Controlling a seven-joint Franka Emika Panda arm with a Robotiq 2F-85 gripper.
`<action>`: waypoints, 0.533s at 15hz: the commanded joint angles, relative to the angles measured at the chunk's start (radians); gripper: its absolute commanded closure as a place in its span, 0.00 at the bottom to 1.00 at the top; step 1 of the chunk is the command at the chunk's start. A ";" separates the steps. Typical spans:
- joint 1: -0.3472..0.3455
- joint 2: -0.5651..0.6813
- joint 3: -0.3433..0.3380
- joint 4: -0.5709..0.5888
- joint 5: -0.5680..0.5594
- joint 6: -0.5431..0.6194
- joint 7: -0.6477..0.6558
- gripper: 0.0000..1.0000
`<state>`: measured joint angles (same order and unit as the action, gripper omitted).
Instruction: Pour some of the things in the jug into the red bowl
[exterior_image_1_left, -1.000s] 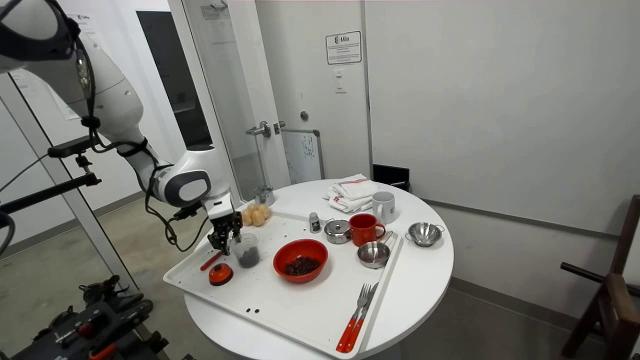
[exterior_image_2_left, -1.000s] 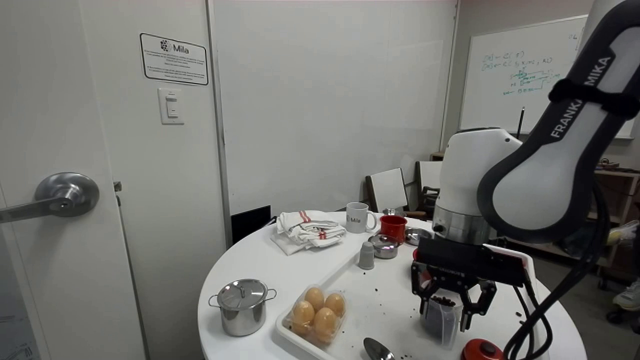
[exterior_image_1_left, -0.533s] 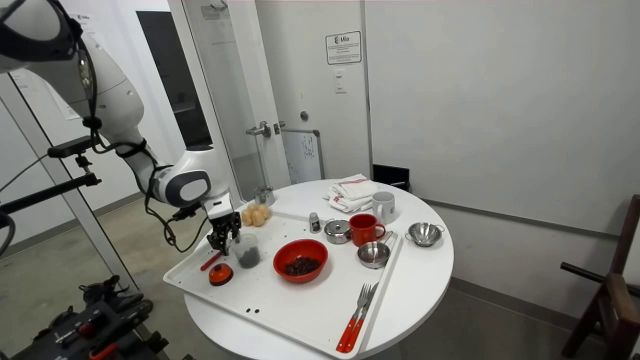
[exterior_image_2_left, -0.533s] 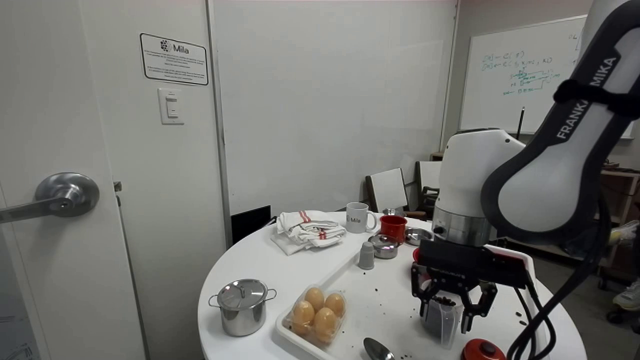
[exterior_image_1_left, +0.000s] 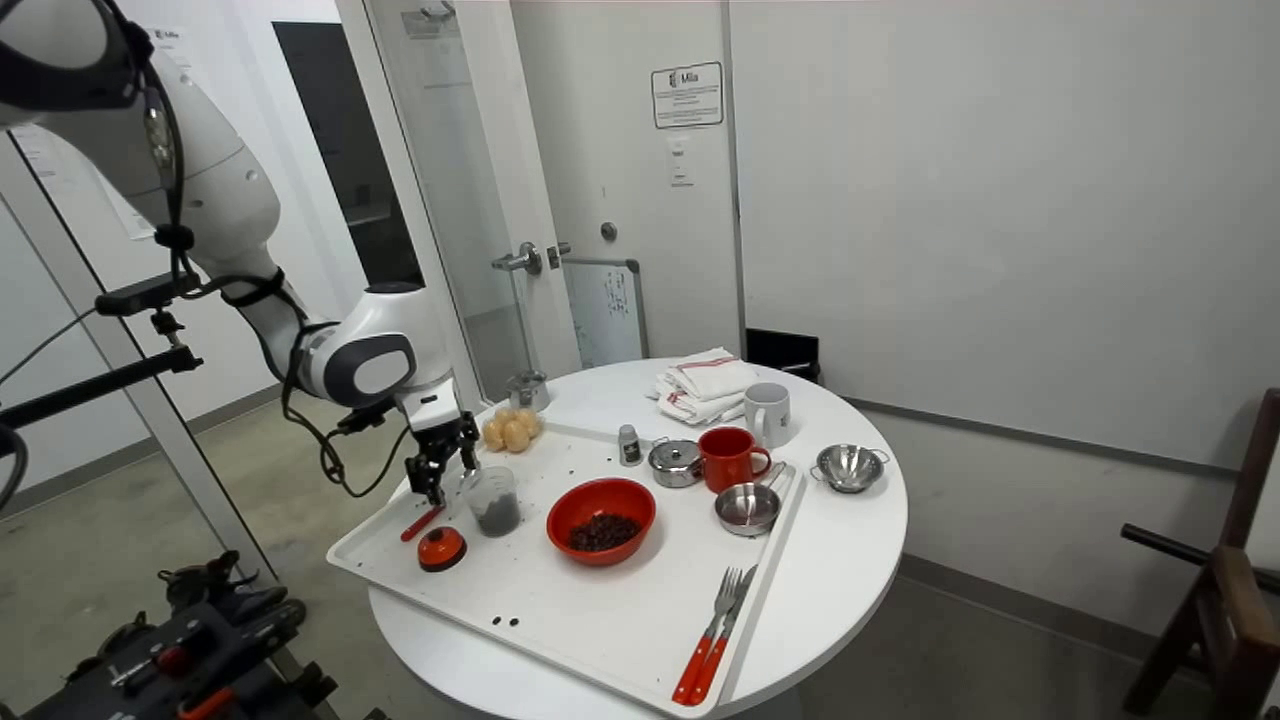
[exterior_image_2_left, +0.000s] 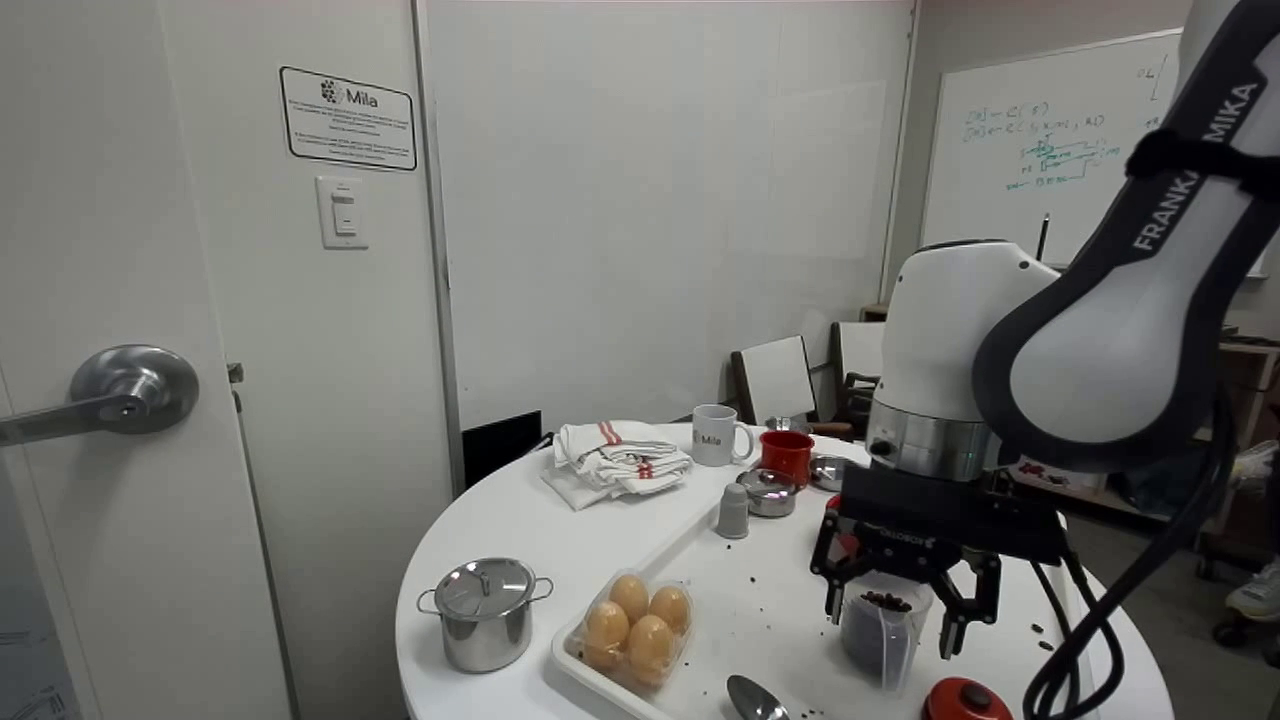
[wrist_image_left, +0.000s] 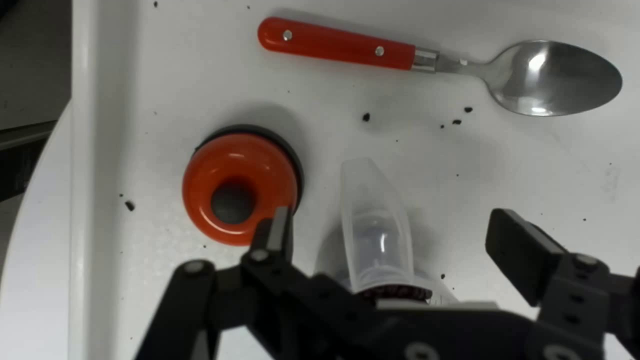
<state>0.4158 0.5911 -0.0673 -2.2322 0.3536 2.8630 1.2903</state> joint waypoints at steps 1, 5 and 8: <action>-0.030 -0.049 0.029 -0.037 -0.027 -0.002 0.020 0.33; -0.042 -0.058 0.039 -0.040 -0.025 -0.004 0.021 0.64; -0.054 -0.062 0.040 -0.037 -0.019 -0.003 0.027 0.87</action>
<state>0.3910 0.5599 -0.0426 -2.2492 0.3536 2.8630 1.2904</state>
